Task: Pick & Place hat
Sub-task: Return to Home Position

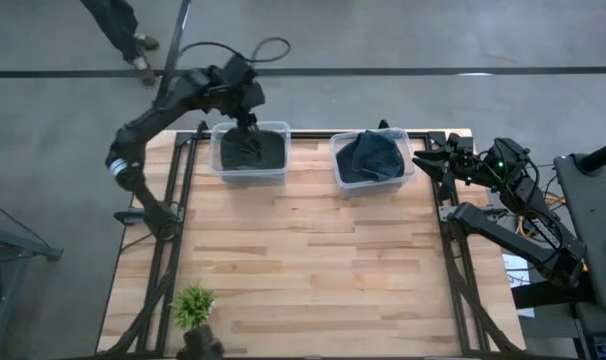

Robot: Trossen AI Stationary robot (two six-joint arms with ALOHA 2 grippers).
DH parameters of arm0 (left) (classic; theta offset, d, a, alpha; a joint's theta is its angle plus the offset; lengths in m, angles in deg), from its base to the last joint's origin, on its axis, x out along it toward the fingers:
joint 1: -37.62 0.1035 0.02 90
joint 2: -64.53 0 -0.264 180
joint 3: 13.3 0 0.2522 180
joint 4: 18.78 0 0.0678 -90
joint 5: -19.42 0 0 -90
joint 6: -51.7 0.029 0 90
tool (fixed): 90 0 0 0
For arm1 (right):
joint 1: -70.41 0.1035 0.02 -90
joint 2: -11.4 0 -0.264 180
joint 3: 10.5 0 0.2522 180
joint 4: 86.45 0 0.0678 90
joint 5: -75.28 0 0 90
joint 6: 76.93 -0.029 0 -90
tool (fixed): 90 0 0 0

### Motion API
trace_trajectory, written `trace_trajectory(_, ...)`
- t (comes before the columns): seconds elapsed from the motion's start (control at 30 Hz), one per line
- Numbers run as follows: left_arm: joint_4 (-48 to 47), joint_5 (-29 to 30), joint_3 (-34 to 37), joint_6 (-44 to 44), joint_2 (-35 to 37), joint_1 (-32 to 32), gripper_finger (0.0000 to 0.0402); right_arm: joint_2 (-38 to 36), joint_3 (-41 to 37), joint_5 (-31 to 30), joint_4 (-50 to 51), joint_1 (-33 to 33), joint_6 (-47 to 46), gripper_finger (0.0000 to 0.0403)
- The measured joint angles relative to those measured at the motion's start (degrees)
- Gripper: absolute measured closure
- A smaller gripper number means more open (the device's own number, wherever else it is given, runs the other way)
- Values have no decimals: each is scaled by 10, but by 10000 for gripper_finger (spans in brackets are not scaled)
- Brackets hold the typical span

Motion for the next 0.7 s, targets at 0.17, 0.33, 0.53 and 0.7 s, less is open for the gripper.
trace_trajectory(0.17, 28, -37, 0, -53, 80, 0, 223, 0, 0, 0, 0, 0, -14, 291)
trace_trajectory(0.33, 59, -83, 0, -146, 147, 0, 223, 0, 0, 0, 0, 0, -16, 291)
trace_trajectory(0.53, 68, -238, 18, -134, 212, -16, 223, -22, 2, 0, 1, 0, -16, 291)
trace_trajectory(0.7, 136, -267, 100, -174, 292, -33, 223, -82, 8, 31, 0, 0, -32, 291)
